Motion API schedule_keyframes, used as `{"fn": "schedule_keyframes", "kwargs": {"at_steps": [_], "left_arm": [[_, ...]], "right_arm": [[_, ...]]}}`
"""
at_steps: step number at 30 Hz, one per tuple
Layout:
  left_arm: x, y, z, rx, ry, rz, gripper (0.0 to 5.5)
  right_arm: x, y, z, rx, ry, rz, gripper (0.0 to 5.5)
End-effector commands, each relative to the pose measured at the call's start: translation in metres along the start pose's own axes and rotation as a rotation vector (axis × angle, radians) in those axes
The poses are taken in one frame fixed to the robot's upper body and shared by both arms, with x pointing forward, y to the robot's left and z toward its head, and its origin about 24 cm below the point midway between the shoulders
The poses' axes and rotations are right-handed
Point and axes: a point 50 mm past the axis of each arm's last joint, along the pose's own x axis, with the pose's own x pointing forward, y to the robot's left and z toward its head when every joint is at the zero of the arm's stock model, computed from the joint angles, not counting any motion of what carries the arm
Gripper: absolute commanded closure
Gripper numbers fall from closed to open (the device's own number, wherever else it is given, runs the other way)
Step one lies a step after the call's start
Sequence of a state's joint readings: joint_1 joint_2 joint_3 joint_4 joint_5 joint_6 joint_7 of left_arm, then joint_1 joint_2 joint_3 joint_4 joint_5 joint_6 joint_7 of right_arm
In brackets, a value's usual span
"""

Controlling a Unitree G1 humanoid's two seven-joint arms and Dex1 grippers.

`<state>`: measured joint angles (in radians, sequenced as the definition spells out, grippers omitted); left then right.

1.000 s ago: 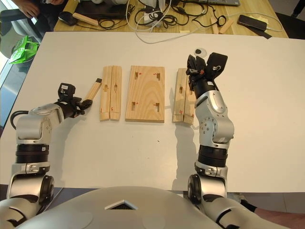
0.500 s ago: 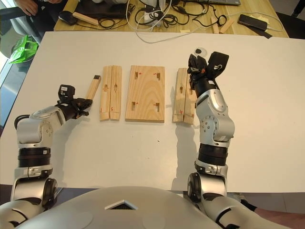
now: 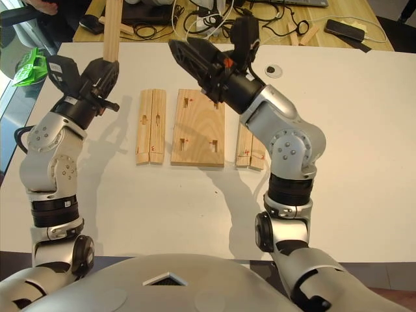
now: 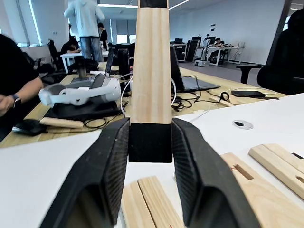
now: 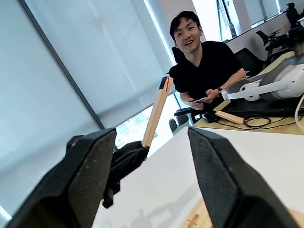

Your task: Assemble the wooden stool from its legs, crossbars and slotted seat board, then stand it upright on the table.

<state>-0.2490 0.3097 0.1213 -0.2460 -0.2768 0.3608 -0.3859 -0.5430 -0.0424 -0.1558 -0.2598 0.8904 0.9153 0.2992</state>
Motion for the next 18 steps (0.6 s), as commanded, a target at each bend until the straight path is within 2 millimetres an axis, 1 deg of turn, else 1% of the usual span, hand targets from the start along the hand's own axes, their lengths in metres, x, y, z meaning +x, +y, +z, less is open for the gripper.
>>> {"fn": "schedule_keyframes", "kwargs": {"at_steps": [1,4,5,9,11,14,18], "left_arm": [[-0.002,-0.014,0.007,0.092,-0.062,-0.067,4.22],[-0.003,-0.023,0.012,0.165,-0.099,-0.133,4.22],[-0.003,-0.026,0.015,0.192,-0.112,-0.160,4.22],[-0.004,-0.035,0.021,0.265,-0.149,-0.229,4.22],[-0.005,-0.040,0.021,0.296,-0.153,-0.266,4.22],[-0.006,-0.044,0.016,0.315,-0.148,-0.306,4.22],[-0.006,-0.044,0.014,0.320,-0.144,-0.320,4.22]], "right_arm": [[0.007,0.006,0.012,0.100,-0.036,0.039,1.97],[0.009,0.005,0.016,0.149,-0.040,0.043,1.43],[0.010,0.001,0.018,0.158,-0.037,0.032,1.39],[0.010,-0.007,0.020,0.176,-0.018,0.012,1.39],[0.011,-0.008,0.020,0.175,0.006,0.024,1.39],[0.015,-0.005,0.020,0.166,0.032,0.065,1.39],[0.020,0.003,0.024,0.146,0.033,0.122,1.39]]}}
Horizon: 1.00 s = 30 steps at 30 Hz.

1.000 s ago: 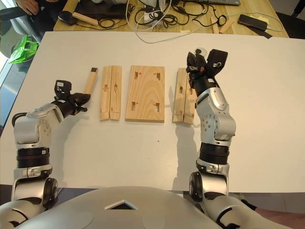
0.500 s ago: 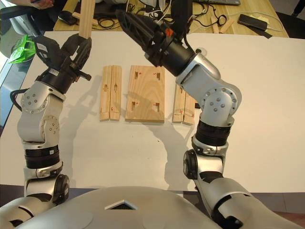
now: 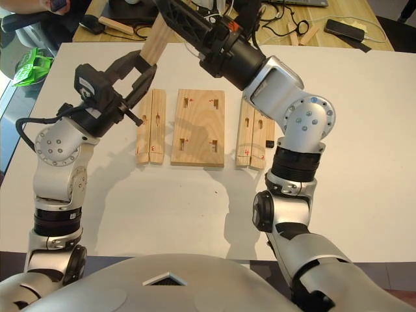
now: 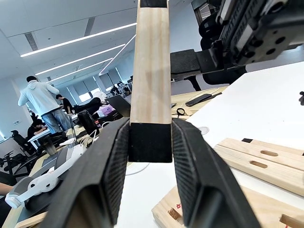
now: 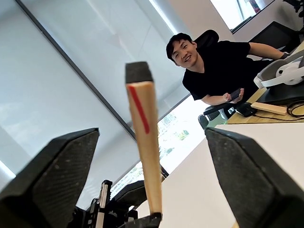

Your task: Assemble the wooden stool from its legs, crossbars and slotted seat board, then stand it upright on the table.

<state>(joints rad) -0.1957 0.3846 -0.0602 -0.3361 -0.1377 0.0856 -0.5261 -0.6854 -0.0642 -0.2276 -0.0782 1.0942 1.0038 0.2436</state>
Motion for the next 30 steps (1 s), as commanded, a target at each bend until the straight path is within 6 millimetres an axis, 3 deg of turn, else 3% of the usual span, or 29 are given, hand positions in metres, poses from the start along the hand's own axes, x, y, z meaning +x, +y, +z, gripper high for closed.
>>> {"fn": "schedule_keyframes", "kwargs": {"at_steps": [1,8,23,30], "left_arm": [[-0.001,-0.001,-0.002,0.015,0.011,-0.023,4.22],[-0.002,-0.003,-0.003,0.007,0.018,-0.034,4.22],[0.006,-0.001,0.005,0.015,-0.015,-0.030,4.22],[0.006,-0.006,0.005,0.000,-0.020,-0.041,4.22]], "right_arm": [[0.007,0.009,0.007,-0.039,-0.004,0.042,1.58],[0.009,0.009,0.006,-0.029,-0.059,0.033,2.69],[0.006,0.002,-0.007,0.012,0.008,0.001,4.77],[0.006,-0.001,-0.004,0.024,-0.050,-0.030,5.08]]}}
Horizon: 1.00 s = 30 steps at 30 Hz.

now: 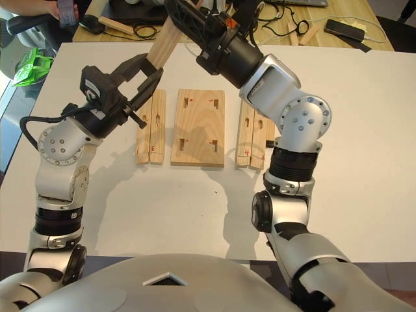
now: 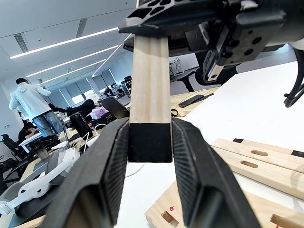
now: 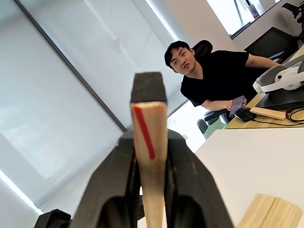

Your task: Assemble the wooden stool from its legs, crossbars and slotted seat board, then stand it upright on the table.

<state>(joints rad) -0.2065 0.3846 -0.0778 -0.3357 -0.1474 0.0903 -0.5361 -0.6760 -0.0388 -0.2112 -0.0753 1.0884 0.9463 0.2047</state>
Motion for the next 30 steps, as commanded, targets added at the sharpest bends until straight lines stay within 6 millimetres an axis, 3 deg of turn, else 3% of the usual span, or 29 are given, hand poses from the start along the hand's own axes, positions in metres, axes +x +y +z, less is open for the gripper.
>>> {"fn": "schedule_keyframes", "kwargs": {"at_steps": [1,6,10,15,20,24,30], "left_arm": [[0.003,-0.003,0.004,0.008,-0.012,-0.014,4.22],[0.005,-0.006,0.004,0.000,-0.016,-0.015,4.22],[0.001,0.002,-0.001,-0.002,0.011,0.065,3.37],[-0.005,0.015,-0.009,0.014,0.045,0.203,2.62],[-0.027,0.042,-0.027,-0.018,0.135,0.473,1.88],[-0.014,0.040,-0.026,-0.289,0.088,0.617,1.33],[0.007,0.016,-0.018,-0.516,0.039,0.662,1.33]], "right_arm": [[0.002,0.001,-0.001,0.018,-0.014,0.003,5.08],[0.003,0.006,-0.003,0.032,-0.030,0.026,5.09],[-0.002,-0.001,0.000,0.031,-0.086,-0.029,5.10],[-0.020,-0.020,0.022,-0.003,-0.241,-0.171,5.10],[-0.056,-0.046,0.044,-0.227,-0.330,-0.442,5.10],[-0.077,-0.069,0.025,-0.449,-0.191,-0.665,5.10],[-0.099,-0.082,0.009,-0.514,-0.103,-0.809,5.10]]}}
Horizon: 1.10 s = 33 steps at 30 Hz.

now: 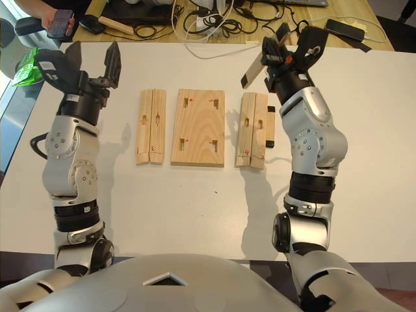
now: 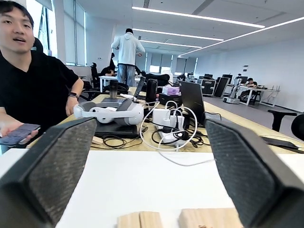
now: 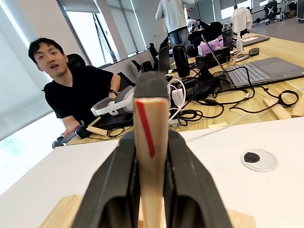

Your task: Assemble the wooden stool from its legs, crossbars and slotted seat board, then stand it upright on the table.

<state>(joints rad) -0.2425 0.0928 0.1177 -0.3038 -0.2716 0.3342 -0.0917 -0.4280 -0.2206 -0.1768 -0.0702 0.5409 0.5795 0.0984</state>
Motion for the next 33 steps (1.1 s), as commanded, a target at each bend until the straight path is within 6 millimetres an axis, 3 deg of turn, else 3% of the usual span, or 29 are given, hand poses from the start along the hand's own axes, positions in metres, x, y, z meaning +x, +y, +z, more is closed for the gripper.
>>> {"fn": "schedule_keyframes", "kwargs": {"at_steps": [1,5,9,16,22,27,33], "left_arm": [[-0.001,-0.016,-0.003,-0.109,0.009,0.045,1.33],[-0.005,-0.030,-0.015,-0.159,0.040,0.065,1.33],[-0.008,-0.023,-0.023,-0.182,0.071,0.107,1.33],[-0.004,-0.023,-0.023,-0.192,0.082,0.098,1.33],[-0.002,-0.024,-0.025,-0.210,0.093,0.082,1.33],[-0.001,-0.021,-0.027,-0.218,0.105,0.082,1.33],[0.002,-0.020,-0.028,-0.221,0.111,0.082,1.33]], "right_arm": [[-0.009,-0.015,-0.004,-0.051,0.017,-0.082,5.10],[-0.018,-0.025,-0.004,-0.113,0.024,-0.130,5.10],[-0.024,-0.035,-0.018,-0.241,0.107,-0.118,5.10],[-0.019,-0.042,-0.039,-0.231,0.151,-0.099,5.10],[-0.011,-0.037,-0.055,-0.179,0.174,-0.059,5.10],[-0.010,-0.035,-0.051,-0.128,0.171,-0.095,5.10],[-0.011,-0.022,-0.046,-0.189,0.167,-0.048,5.11]]}}
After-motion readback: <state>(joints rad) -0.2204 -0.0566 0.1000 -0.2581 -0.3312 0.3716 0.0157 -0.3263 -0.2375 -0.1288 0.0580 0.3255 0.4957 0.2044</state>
